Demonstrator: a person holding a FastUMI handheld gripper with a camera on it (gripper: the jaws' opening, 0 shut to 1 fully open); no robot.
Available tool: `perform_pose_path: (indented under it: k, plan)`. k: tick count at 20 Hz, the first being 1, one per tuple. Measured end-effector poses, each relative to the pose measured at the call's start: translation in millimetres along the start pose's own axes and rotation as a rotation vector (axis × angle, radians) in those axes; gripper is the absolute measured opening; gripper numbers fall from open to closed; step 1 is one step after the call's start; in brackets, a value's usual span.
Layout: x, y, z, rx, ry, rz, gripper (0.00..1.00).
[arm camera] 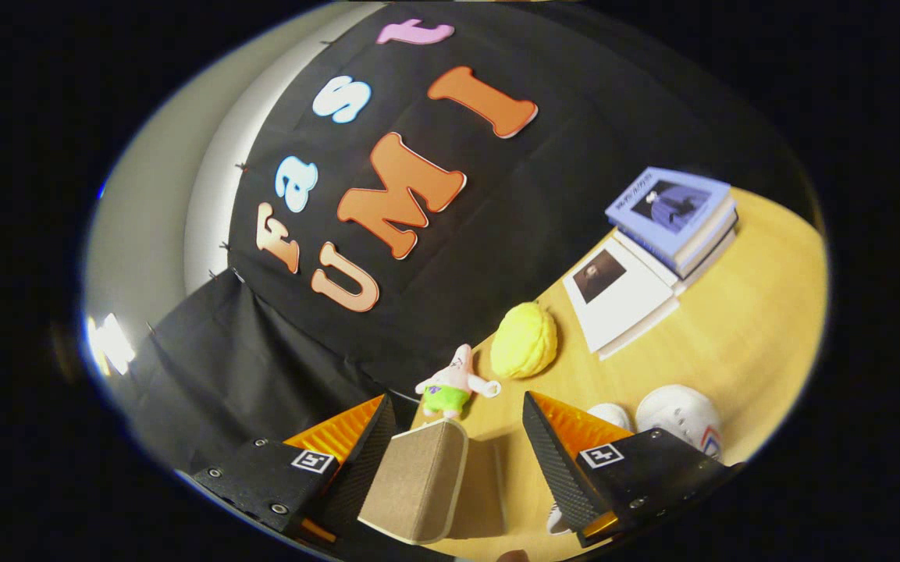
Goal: Open the storage box then place both shoes into the box .Put the left shoe in first, then the right shoe, with the right side of both shoes facing outward in a uniform manner.
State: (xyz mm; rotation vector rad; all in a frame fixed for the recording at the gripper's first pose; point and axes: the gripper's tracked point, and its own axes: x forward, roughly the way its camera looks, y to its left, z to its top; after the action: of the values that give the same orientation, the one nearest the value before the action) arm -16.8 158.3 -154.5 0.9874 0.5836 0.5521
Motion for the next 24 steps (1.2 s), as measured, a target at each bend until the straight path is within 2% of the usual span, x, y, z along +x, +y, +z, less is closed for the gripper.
perform_pose_path:
  k: [3, 15, 18, 24]
  plan:
    - [10.8, -8.0, -29.5, 0.092, 0.095, 0.035, 0.98]
    - [55.5, -5.3, -144.0, 0.217, 0.492, 0.186, 0.98]
    - [64.1, 1.2, -162.6, 0.268, 0.551, 0.23, 0.98]
    - [72.0, 4.8, -195.7, 0.29, 0.635, 0.246, 0.97]
